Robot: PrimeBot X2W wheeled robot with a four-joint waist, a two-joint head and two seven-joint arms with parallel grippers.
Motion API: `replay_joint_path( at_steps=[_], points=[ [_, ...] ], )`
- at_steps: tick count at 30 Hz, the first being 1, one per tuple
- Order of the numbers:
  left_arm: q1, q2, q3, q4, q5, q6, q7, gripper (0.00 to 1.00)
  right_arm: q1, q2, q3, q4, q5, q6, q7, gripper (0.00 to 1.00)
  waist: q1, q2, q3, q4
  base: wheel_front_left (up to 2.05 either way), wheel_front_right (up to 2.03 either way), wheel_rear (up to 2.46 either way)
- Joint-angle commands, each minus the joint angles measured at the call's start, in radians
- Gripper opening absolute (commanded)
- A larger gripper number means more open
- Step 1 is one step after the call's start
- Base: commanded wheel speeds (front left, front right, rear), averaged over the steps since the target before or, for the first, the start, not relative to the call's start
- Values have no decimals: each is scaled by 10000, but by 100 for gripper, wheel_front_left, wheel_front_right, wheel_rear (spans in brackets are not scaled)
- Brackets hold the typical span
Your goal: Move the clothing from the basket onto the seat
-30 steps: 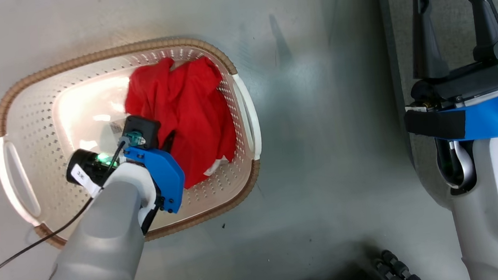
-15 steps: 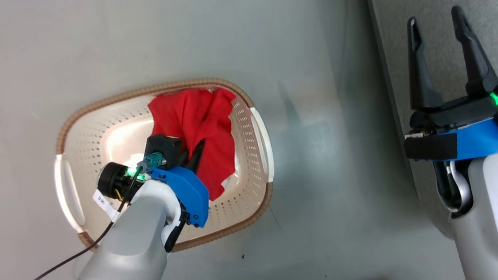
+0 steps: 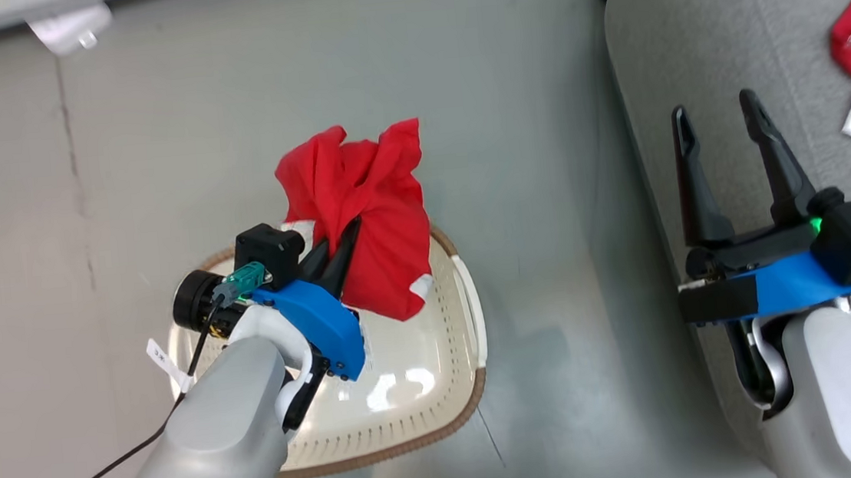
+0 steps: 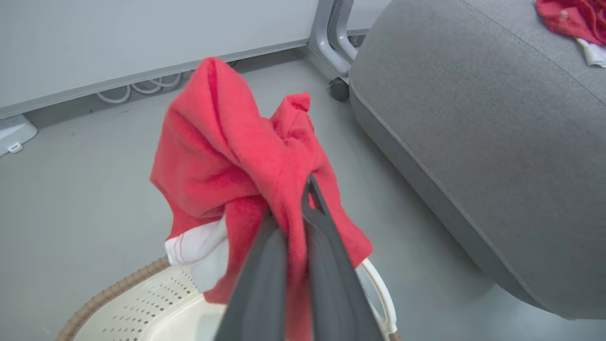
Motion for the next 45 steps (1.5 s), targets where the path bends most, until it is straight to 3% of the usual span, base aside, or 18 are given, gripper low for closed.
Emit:
replay_joint_path(
  at_steps=[1, 13, 30, 45],
  points=[
    [205, 71, 216, -374, 171, 33, -47, 0, 263, 16, 5, 96, 65, -11, -4, 100, 2, 0, -738, 69, 0, 0, 0],
    [429, 165, 851, -1839, 771, 162, -51, 0, 1078, -29, 48, 397, 102, -11, -4, 100, 2, 0, -2275, 184, 0, 0, 0],
    [539, -144, 488, -2562, 813, 129, 50, 0, 2186, 7, 209, 581, 151, -11, -4, 100, 2, 0, -4268, 426, 0, 0, 0],
    [854, -53, 311, -2921, 636, 243, 277, 0, 2213, -146, 968, 509, 155, -11, -4, 100, 2, 0, -4729, 562, 0, 0, 0]
  ],
)
